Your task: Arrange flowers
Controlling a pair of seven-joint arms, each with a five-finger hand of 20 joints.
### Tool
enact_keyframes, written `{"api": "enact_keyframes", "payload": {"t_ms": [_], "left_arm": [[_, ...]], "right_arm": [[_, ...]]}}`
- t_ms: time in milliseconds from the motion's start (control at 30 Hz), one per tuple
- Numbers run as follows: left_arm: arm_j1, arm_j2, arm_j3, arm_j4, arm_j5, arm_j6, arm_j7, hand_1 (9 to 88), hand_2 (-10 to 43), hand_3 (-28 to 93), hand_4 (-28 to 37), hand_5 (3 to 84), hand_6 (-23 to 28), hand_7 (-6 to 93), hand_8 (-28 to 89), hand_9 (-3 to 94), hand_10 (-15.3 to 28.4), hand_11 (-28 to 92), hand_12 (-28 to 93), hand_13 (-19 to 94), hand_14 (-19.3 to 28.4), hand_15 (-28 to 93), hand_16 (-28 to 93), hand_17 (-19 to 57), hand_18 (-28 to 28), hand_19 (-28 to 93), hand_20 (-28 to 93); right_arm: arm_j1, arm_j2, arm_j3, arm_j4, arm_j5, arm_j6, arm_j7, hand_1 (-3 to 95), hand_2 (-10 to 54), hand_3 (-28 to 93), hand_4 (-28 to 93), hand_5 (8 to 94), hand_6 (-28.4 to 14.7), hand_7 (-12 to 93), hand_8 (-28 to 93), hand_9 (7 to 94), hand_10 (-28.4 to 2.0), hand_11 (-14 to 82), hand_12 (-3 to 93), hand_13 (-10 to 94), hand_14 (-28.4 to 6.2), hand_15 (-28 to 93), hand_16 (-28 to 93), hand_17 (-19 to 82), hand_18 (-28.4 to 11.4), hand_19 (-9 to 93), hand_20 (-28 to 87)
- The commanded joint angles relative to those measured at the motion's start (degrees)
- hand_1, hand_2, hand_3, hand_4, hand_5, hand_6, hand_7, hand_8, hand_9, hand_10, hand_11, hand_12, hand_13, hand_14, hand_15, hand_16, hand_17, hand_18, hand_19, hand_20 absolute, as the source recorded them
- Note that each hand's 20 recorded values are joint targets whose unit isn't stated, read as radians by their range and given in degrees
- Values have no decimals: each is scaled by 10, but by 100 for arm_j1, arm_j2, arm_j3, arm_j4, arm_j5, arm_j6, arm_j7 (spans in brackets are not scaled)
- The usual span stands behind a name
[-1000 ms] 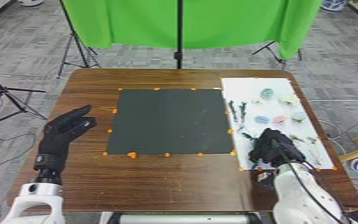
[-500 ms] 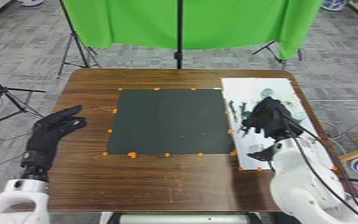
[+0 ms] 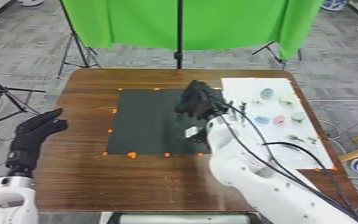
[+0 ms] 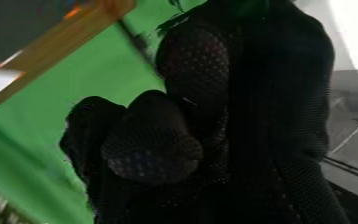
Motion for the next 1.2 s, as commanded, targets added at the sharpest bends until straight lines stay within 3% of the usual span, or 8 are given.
{"api": "enact_keyframes", "payload": {"t_ms": [33, 100, 233, 400, 600, 767, 900, 1200], "left_arm": [[13, -123, 211, 84, -43, -13, -2, 362, -8, 625, -147, 495, 51, 134, -65, 512, 141, 261, 137, 416, 188, 313, -4, 93, 151, 237, 273], [-56, -119, 300, 123, -17, -40, 8, 362, -7, 624, -149, 495, 51, 134, -64, 511, 141, 261, 137, 416, 188, 312, -4, 93, 151, 237, 273], [-98, -129, 432, 113, 64, -67, -17, 361, -8, 626, -148, 494, 51, 132, -64, 510, 141, 260, 138, 415, 188, 311, -4, 93, 151, 236, 273], [-151, -147, 530, 130, 75, -96, -48, 360, -9, 627, -148, 493, 51, 131, -63, 508, 141, 258, 138, 415, 188, 311, -3, 92, 151, 235, 272], [-131, -183, 540, 112, 91, -148, -74, 361, -8, 624, -148, 493, 51, 131, -63, 507, 140, 257, 139, 414, 188, 310, -3, 91, 152, 234, 272], [-117, -204, 529, 110, 96, -164, -110, 361, -8, 623, -146, 491, 51, 131, -63, 506, 140, 257, 139, 412, 188, 309, -2, 90, 151, 232, 271], [-83, -223, 517, 93, 96, -171, -119, 362, -10, 624, -146, 491, 52, 129, -62, 505, 139, 256, 139, 412, 187, 309, -2, 90, 151, 232, 271], [-99, -226, 503, 99, 100, -198, -159, 362, -11, 625, -145, 489, 51, 128, -61, 504, 139, 257, 140, 410, 186, 307, 0, 86, 153, 234, 272]], "right_arm": [[689, -670, -914, 588, 351, 234, -244, 859, -95, -283, 609, 825, -34, 364, 229, 896, -114, 369, 392, 902, -14, 644, 391, 637, -165, 932, 629], [781, -798, -1134, 796, 471, 382, -258, 859, -95, -283, 610, 824, -34, 366, 229, 894, -114, 371, 392, 902, -14, 645, 391, 636, -166, 932, 631], [652, -1104, -1218, 1126, 636, 442, -358, 860, -95, -283, 604, 823, -34, 370, 225, 893, -115, 375, 385, 901, -13, 646, 389, 637, -167, 932, 631], [504, -1295, -1236, 1324, 1243, 604, -380, 862, -95, -283, 592, 823, -35, 372, 218, 891, -114, 377, 381, 901, -13, 646, 388, 638, -165, 932, 628], [419, -1370, -1379, 1493, 1279, 960, -367, 873, -95, -283, 556, 824, -36, 366, 199, 895, -115, 367, 360, 909, -14, 621, 374, 643, -157, 932, 602], [391, -1396, -1421, 1565, 1433, 1113, -343, 884, -95, -283, 505, 832, -34, 347, 187, 907, -114, 339, 340, 926, -16, 581, 354, 657, -138, 932, 515], [375, -1402, -1427, 1642, 1247, 1086, -321, 887, -95, -283, 472, 848, -33, 280, 183, 928, -110, 266, 330, 937, -22, 525, 343, 668, -120, 925, 441], [392, -1418, -1463, 1767, 1144, 1330, -342, 889, -95, -283, 459, 856, -33, 251, 178, 935, -109, 235, 326, 937, -27, 512, 329, 678, -108, 905, 419]]}}
